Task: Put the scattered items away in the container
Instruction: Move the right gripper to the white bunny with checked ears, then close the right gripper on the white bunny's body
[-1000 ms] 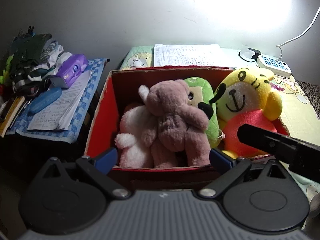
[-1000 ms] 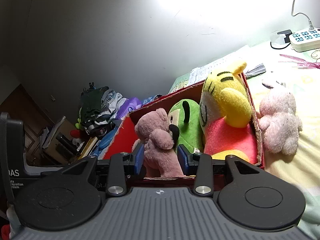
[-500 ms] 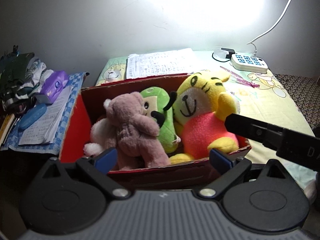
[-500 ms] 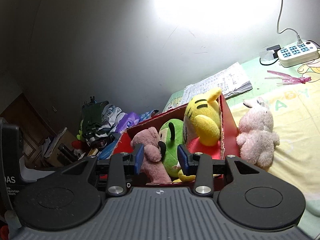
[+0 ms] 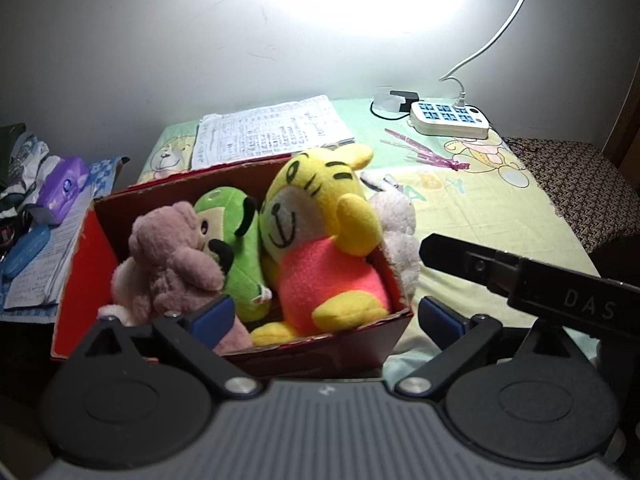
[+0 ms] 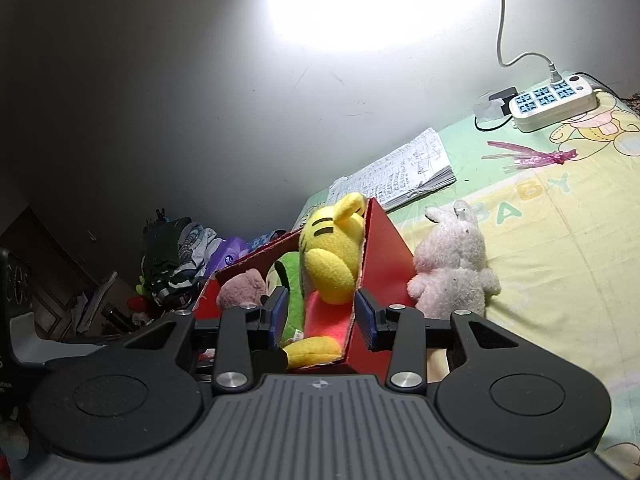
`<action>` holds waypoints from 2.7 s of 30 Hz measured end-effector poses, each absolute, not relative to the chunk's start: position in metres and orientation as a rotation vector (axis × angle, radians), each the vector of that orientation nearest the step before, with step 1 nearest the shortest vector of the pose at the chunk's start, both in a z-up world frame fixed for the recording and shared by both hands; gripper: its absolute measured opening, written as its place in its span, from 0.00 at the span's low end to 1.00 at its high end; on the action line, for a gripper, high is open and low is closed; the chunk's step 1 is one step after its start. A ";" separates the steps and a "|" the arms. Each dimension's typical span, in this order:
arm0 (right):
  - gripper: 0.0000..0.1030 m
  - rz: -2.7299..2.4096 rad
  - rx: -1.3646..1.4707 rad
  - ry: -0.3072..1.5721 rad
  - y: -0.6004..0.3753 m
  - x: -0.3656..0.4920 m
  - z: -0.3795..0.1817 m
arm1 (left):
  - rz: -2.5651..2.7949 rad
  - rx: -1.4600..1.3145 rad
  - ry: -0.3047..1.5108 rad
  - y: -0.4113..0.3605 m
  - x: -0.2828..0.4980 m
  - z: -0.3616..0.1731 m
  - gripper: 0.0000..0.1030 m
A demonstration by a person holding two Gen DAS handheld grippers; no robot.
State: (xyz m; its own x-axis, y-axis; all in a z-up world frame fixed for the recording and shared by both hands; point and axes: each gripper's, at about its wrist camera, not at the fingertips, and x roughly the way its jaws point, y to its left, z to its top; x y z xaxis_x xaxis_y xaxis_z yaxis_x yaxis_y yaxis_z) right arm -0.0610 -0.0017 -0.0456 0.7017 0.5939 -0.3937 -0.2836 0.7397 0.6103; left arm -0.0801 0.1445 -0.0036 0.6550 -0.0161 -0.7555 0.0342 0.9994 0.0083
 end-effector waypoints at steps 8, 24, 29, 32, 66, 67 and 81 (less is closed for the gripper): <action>0.40 0.473 0.591 0.666 -0.032 -0.051 -0.063 | -0.150 0.006 0.856 0.114 -0.076 -0.010 0.94; 0.42 0.450 0.655 0.814 -0.076 -0.006 -0.120 | -0.291 -0.096 0.822 0.096 -0.069 -0.028 0.89; 0.45 0.494 0.628 0.850 -0.064 0.022 -0.132 | -0.295 -0.130 0.815 0.102 -0.067 -0.028 0.89; 0.46 0.512 0.613 0.862 -0.054 0.037 -0.138 | -0.280 -0.160 0.819 0.108 -0.067 -0.028 0.89; 0.48 0.583 0.716 0.818 -0.123 0.057 -0.150 | -0.398 -0.138 0.830 0.052 -0.016 -0.028 0.91; 0.51 0.607 0.688 0.808 -0.113 0.062 -0.145 | -0.384 -0.134 0.828 0.055 -0.016 -0.027 0.91; 0.72 0.621 0.312 0.789 -0.039 0.108 -0.141 | -0.265 -0.220 0.810 0.097 -0.028 -0.024 0.91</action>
State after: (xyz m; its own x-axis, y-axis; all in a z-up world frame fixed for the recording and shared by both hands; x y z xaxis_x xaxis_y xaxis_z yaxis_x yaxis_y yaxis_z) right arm 0.1083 -0.0385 -0.1415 0.5407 0.6250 -0.5631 -0.4006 0.7799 0.4810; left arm -0.0282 0.0969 -0.0238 0.6596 -0.3152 -0.6823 0.1483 0.9445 -0.2930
